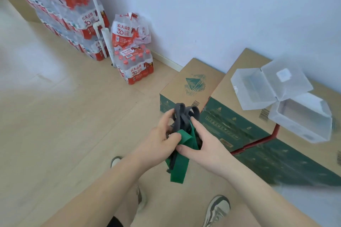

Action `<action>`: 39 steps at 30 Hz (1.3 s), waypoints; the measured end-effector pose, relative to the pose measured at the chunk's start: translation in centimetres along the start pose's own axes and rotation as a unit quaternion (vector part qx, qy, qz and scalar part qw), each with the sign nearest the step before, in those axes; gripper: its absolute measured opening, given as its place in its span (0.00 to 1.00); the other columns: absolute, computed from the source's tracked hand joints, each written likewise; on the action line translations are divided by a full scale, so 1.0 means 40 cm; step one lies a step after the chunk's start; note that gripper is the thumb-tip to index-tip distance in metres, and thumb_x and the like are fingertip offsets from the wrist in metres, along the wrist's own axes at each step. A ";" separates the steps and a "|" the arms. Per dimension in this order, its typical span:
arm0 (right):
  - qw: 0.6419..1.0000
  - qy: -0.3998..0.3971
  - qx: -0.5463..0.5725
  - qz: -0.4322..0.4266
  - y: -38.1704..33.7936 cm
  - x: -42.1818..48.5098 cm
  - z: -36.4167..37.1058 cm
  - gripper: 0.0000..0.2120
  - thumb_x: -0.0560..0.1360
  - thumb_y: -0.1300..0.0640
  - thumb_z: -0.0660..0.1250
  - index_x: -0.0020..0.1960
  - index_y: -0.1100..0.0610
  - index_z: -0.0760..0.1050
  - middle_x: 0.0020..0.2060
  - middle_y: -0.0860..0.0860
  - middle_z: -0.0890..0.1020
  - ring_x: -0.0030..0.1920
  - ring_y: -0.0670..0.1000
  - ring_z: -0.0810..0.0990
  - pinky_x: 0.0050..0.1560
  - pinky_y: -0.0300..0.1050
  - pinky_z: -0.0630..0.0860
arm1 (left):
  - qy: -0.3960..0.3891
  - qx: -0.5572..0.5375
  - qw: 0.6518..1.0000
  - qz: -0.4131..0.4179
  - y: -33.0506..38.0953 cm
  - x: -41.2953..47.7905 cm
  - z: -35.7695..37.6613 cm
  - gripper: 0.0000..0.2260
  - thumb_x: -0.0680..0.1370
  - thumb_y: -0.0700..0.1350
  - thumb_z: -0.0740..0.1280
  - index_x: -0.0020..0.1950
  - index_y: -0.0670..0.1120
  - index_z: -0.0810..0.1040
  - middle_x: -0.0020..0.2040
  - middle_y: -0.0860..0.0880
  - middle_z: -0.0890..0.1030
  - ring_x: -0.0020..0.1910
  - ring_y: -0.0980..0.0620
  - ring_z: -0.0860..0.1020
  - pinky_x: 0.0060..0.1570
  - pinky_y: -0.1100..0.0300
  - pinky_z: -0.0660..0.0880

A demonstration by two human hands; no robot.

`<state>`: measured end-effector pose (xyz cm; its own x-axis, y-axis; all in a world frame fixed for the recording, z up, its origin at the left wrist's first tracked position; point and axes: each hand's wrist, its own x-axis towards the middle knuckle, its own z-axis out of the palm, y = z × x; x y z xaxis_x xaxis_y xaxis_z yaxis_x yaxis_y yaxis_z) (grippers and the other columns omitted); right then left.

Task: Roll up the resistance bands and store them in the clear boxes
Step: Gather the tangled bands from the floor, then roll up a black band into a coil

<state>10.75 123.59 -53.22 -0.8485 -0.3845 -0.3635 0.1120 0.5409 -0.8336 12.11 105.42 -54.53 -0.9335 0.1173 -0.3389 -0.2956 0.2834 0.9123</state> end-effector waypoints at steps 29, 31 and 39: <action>0.989 0.146 0.016 0.030 0.132 0.344 0.063 0.03 0.83 0.48 0.66 0.54 0.40 0.77 0.45 0.42 0.87 0.47 0.45 0.85 0.52 0.52 0.84 | 0.096 0.121 0.983 -0.100 -0.204 0.268 -0.066 0.05 0.79 0.45 0.66 0.47 0.56 0.74 0.39 0.53 0.82 0.38 0.52 0.81 0.38 0.52 0.81; 0.990 0.130 0.032 0.034 0.136 0.339 0.054 0.04 0.81 0.50 0.70 0.52 0.43 0.75 0.47 0.41 0.86 0.48 0.41 0.84 0.51 0.46 0.84 | 0.091 0.180 0.974 -0.107 -0.206 0.266 -0.081 0.05 0.79 0.44 0.66 0.46 0.54 0.74 0.41 0.53 0.81 0.39 0.55 0.79 0.33 0.59 0.73; 0.991 0.120 -0.048 -0.023 0.135 0.341 0.040 0.06 0.79 0.55 0.72 0.51 0.45 0.76 0.54 0.37 0.81 0.56 0.43 0.79 0.54 0.40 0.75 | 0.040 0.327 0.939 -0.098 -0.253 0.295 -0.078 0.23 0.77 0.49 0.69 0.72 0.53 0.69 0.66 0.50 0.76 0.63 0.47 0.77 0.61 0.51 0.76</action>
<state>0.61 120.05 -63.35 -0.9515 -0.2279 -0.2067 0.0297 0.6007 -0.7989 3.44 100.94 -67.06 -0.8945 -0.0623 -0.4428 -0.2996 0.8185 0.4901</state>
